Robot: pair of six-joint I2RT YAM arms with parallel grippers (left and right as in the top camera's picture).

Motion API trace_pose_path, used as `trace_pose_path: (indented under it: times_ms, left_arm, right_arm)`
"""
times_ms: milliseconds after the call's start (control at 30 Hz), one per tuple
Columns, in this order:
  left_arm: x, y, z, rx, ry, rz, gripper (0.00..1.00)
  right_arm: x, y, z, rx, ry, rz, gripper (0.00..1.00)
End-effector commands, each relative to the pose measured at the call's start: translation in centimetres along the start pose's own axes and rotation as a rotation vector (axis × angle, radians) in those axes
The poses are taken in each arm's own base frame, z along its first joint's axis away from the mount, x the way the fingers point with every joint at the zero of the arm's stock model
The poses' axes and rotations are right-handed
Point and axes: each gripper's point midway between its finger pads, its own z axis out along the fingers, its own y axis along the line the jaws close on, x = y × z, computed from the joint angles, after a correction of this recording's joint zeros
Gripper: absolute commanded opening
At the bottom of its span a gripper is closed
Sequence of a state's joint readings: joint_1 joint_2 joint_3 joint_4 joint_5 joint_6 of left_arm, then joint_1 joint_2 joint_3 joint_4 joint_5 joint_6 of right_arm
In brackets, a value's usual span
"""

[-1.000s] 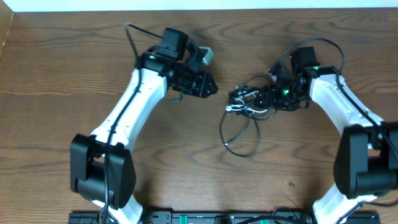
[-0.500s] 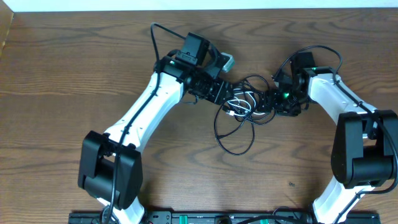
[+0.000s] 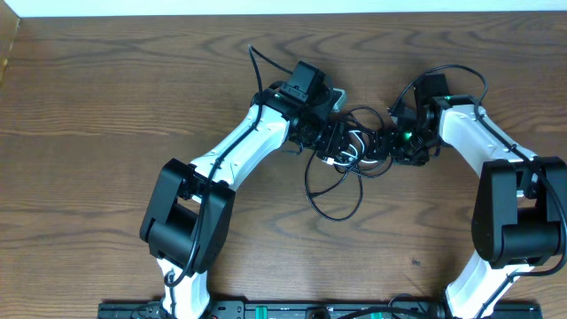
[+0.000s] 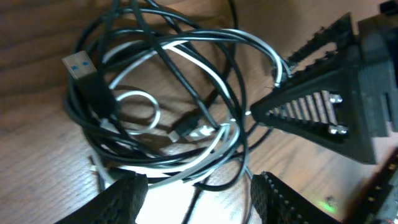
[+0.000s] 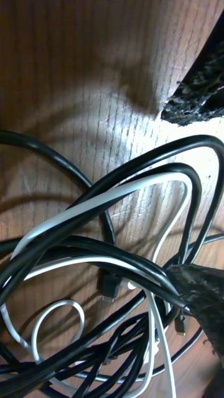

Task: Untangle cables

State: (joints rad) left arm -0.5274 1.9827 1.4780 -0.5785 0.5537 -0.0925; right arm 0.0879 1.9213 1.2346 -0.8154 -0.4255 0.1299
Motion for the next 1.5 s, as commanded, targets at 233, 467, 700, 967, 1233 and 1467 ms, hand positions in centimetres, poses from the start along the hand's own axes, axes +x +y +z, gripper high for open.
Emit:
trace_pose_path:
  times_ms: [233,467,700,967,1233,1467]
  left_arm:
    - [0.2,1.5,0.9,-0.064,0.019,0.223,0.60]
    - [0.6,0.5,1.7,-0.054,0.038,0.344,0.59]
    - [-0.3,0.7,3.2,-0.060,0.004,0.377,0.48]
    - [-1.3,3.2,3.7,-0.169,-0.021,0.350,0.08]
    - [-4.8,3.7,-5.2,-0.274,-0.211,0.124,0.07]
    - [-5.0,1.9,-16.8,-0.285,-0.402,-0.001,0.07]
  right_arm:
    - [0.0,-0.2,0.0,0.001,0.000,0.015,0.71]
    - [0.0,-0.1,0.0,0.001,0.000,0.013,0.72]
    - [0.0,-0.1,0.0,0.001,-0.001,0.012,0.72]
    - [-0.3,-0.1,0.0,-0.001,-0.012,0.008,0.71]
    - [-0.4,-0.1,0.2,-0.001,-0.014,0.006,0.68]
    - [-0.5,-0.1,0.2,-0.001,-0.021,0.003,0.68]
